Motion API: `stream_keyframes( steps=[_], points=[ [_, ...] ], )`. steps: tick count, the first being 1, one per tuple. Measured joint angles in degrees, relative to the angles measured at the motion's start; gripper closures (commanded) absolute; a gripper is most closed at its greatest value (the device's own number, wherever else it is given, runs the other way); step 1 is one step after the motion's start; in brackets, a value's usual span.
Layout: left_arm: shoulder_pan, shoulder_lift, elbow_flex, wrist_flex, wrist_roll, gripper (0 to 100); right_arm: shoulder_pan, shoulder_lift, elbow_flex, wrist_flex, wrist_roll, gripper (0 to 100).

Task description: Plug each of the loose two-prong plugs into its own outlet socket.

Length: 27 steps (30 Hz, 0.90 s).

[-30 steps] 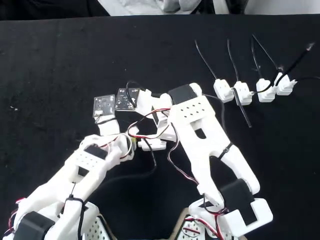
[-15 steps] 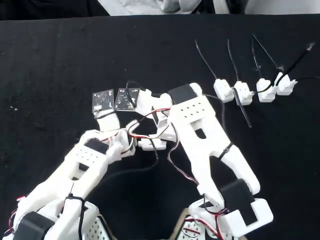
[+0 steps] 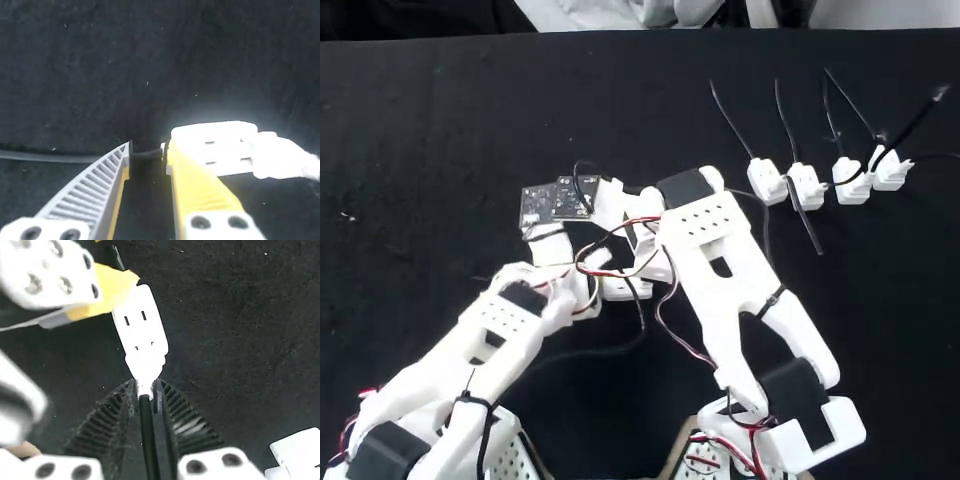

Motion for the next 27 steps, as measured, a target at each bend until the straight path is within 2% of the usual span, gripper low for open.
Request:
stream_keyframes(
  steps=[8, 17, 24, 27],
  points=[
    [-0.18, 0.0, 0.79, -1.41, 0.0, 87, 0.0, 0.0, 0.0, 0.0, 0.0, 98.8],
    [-0.79, 0.18, 0.7, 2.46, 0.0, 87, 0.0, 0.0, 0.0, 0.0, 0.0, 98.8],
    [-2.99, 9.49, -3.6, 1.41, 0.0, 87, -0.09, 0.09, 0.0, -0.18, 0.0, 98.8],
    [-2.99, 13.63, -8.0, 4.04, 0.0, 87, -0.09, 0.09, 0.0, -0.26, 0.0, 98.8]
  ],
)
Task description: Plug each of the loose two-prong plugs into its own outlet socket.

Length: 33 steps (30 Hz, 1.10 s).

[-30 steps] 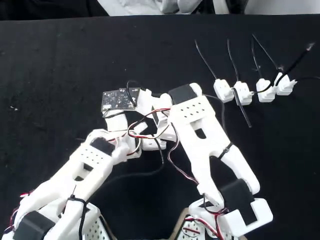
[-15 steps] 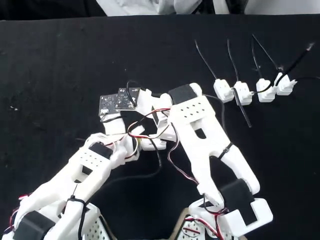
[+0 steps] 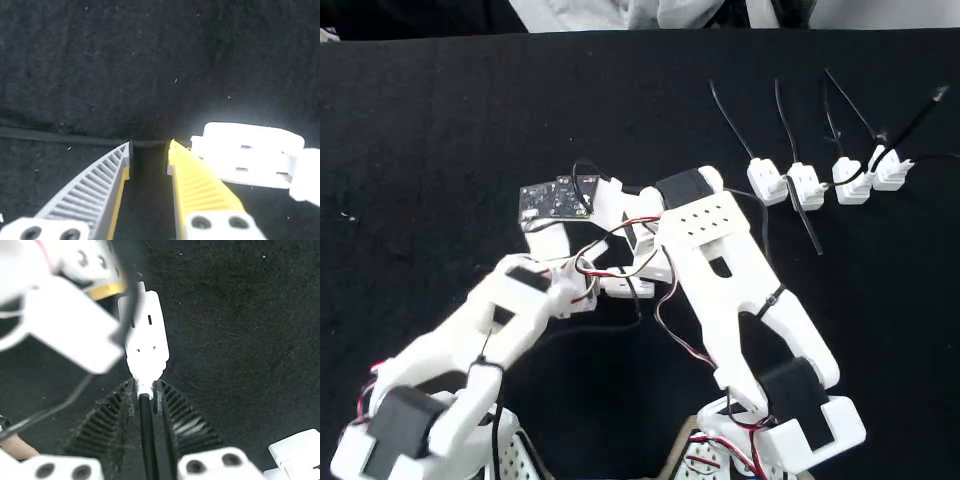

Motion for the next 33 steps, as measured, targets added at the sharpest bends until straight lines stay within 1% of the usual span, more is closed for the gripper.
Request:
stream_keyframes(
  steps=[4, 16, 23, 33],
  points=[
    [0.0, 3.25, -3.78, 2.73, 0.0, 87, 0.0, 0.0, 0.0, 0.0, 0.0, 98.8],
    [0.0, 3.96, -4.57, 2.99, 0.0, 87, 0.0, 0.0, 0.0, 0.0, 0.0, 98.8],
    [0.0, 3.96, -4.57, 2.99, 0.0, 87, -4.48, -0.09, 0.18, 0.0, 0.0, 98.8],
    [0.0, 3.96, -4.57, 2.99, 0.0, 87, -4.75, -0.09, 0.18, -0.09, 0.0, 98.8]
  ],
)
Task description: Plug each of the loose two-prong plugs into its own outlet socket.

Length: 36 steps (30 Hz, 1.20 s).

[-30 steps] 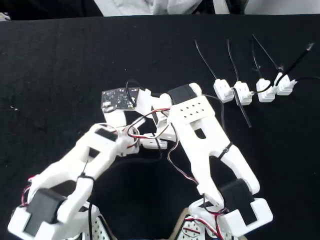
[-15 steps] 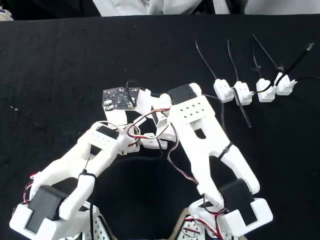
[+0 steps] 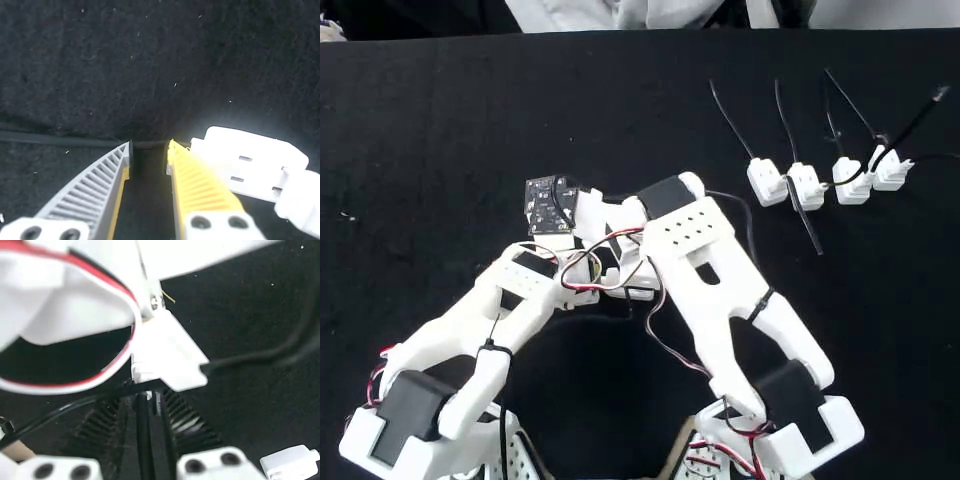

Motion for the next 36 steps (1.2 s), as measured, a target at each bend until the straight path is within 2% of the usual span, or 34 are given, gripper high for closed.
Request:
stream_keyframes(
  steps=[10, 20, 29, 36],
  points=[
    [0.0, 0.0, 0.0, 0.0, 0.0, 87, 3.34, 2.46, 1.93, -3.43, 1.41, 98.8],
    [0.0, 0.0, 0.0, 0.0, 0.0, 87, 2.73, 3.34, 1.93, -3.43, 1.41, 98.8],
    [0.0, 0.0, -0.09, 0.0, 0.0, 87, 2.64, 2.55, 6.77, -9.23, 1.41, 98.8],
    [0.0, 0.0, -0.09, 0.0, 0.0, 87, 2.64, 2.55, 7.38, -9.93, 1.41, 98.8]
  ],
)
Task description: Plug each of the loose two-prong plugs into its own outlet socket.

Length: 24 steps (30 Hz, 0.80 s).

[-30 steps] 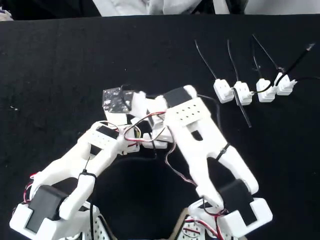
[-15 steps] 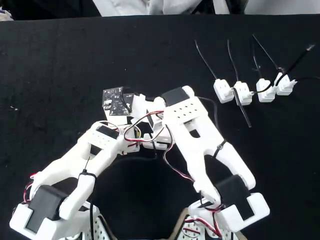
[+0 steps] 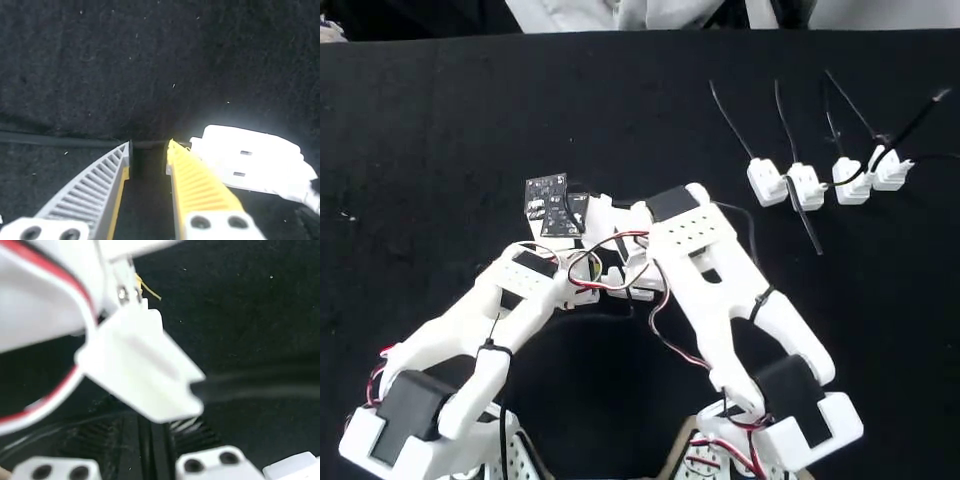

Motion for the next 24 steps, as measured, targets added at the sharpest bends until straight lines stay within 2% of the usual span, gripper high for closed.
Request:
stream_keyframes(
  steps=[18, 24],
  points=[
    [0.0, 0.0, 0.0, 0.0, 0.0, 87, 0.0, 0.0, 0.0, 0.09, -0.09, 98.8],
    [0.0, 0.0, 0.0, 0.0, 0.0, 87, 0.0, -2.99, 1.32, 0.26, -6.42, 98.7]
  ],
)
